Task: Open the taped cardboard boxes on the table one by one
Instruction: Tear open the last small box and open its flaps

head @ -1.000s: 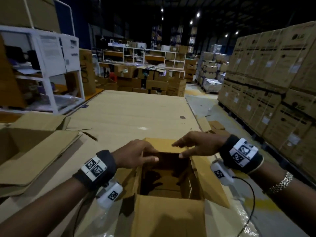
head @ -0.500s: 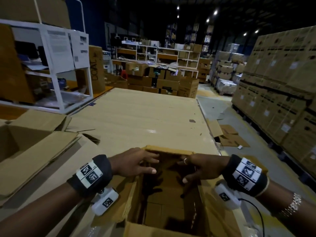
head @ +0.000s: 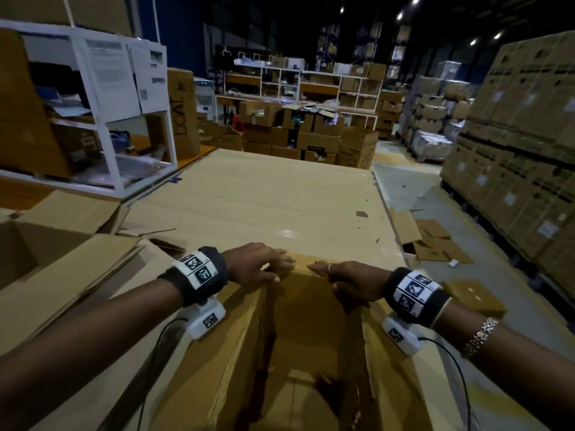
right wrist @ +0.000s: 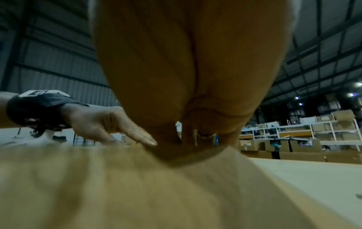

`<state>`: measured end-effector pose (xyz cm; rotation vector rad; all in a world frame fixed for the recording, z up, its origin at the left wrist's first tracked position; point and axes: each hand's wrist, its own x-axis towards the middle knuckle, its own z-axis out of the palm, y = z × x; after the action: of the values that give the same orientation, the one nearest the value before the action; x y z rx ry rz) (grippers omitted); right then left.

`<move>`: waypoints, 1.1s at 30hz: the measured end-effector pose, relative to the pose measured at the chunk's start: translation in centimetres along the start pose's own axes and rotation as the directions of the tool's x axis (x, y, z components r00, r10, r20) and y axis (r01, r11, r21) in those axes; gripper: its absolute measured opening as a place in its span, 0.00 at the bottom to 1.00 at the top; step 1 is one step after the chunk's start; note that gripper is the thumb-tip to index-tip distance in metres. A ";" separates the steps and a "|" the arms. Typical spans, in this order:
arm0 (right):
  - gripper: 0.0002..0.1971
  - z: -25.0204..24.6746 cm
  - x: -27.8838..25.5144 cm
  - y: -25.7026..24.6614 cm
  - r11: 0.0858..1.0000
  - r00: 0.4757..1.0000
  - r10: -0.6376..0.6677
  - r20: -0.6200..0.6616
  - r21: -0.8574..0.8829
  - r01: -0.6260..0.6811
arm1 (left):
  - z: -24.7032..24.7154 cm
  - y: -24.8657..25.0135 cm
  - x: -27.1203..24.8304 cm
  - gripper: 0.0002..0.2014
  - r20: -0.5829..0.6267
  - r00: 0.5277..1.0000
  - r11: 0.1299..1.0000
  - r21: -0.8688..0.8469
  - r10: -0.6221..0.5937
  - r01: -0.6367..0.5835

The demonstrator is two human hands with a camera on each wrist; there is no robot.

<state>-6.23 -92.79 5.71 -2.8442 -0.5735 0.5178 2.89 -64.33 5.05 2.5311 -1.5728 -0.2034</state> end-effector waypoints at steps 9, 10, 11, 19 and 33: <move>0.30 0.6 0.5 -0.3 0.999 0.988 -0.014 -0.155 0.042 0.021 | 1.8 0.0 0.7 0.21 -0.149 0.985 0.980 -0.189 -0.090 0.060; 0.30 0.3 0.6 -0.4 0.999 0.989 -0.014 -0.147 0.040 0.020 | 1.5 0.2 1.0 0.21 -0.137 0.986 0.982 -0.179 -0.093 0.068; 0.29 0.1 0.7 -0.5 0.999 0.990 -0.022 -0.136 0.034 0.026 | 1.3 0.4 1.2 0.21 -0.121 0.988 0.983 -0.171 -0.093 0.071; 0.26 1.6 1.1 -1.5 0.999 0.981 -0.039 -0.189 -0.020 0.036 | 3.3 0.1 1.5 0.20 -0.159 0.976 0.960 -0.258 -0.149 0.104; 0.14 2.4 -0.3 1.1 0.991 0.954 0.111 -0.279 -0.039 -0.126 | 4.8 0.4 1.1 0.15 -0.364 0.902 0.950 -0.282 -0.232 0.130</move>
<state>-7.01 -93.61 3.28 -2.9448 -0.3730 0.1162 2.10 -65.81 0.42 2.3321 -1.0841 0.0811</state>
